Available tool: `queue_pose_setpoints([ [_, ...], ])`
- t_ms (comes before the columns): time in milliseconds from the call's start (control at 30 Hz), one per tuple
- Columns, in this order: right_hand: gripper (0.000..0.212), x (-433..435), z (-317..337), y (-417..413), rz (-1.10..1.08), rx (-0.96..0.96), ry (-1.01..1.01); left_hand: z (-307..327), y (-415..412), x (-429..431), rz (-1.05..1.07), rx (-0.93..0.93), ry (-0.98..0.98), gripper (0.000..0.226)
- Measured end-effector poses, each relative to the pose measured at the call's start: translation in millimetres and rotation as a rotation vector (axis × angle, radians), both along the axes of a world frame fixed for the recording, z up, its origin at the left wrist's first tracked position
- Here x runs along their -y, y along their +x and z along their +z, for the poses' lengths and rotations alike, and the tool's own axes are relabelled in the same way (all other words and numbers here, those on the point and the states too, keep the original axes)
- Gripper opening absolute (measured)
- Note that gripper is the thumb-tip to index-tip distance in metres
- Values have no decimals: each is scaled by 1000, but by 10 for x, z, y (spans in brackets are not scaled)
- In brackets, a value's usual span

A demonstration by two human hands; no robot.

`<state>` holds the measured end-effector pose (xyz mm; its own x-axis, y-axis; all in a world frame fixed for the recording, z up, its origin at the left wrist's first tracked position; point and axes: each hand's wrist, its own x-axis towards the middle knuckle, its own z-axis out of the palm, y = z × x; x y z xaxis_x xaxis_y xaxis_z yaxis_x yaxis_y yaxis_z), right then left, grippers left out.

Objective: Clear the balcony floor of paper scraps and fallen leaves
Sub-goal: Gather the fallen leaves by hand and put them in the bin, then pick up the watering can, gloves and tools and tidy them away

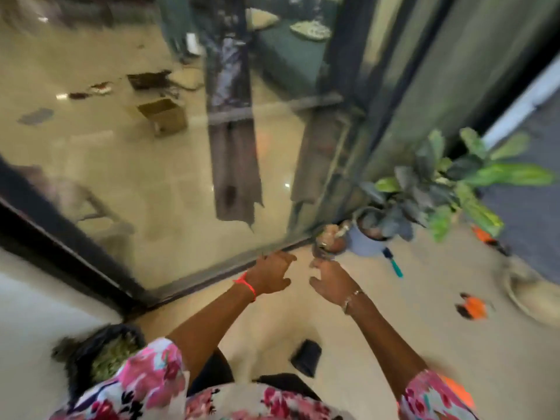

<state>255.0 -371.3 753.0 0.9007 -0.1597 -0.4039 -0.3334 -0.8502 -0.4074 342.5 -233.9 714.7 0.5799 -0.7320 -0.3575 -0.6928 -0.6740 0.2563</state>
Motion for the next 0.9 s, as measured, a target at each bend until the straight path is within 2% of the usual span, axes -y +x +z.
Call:
queue_pose_setpoints([
  [167, 51, 452, -258, -587, -287, -53, 41, -111, -247, 730, -361, 80, 146, 74],
  [333, 60, 713, -513, -827, -529, -121, 51, -169, -172, 1232, -648, 171, 188, 80],
  [667, 46, 406, -889, -1168, -1128, -177, 236, -527, 83, 1726, -1055, 54, 299, 75],
  [900, 43, 21, -963, -1518, -1469, -227, 269, -668, -167, 1987, -1281, -24, 325, 67],
])
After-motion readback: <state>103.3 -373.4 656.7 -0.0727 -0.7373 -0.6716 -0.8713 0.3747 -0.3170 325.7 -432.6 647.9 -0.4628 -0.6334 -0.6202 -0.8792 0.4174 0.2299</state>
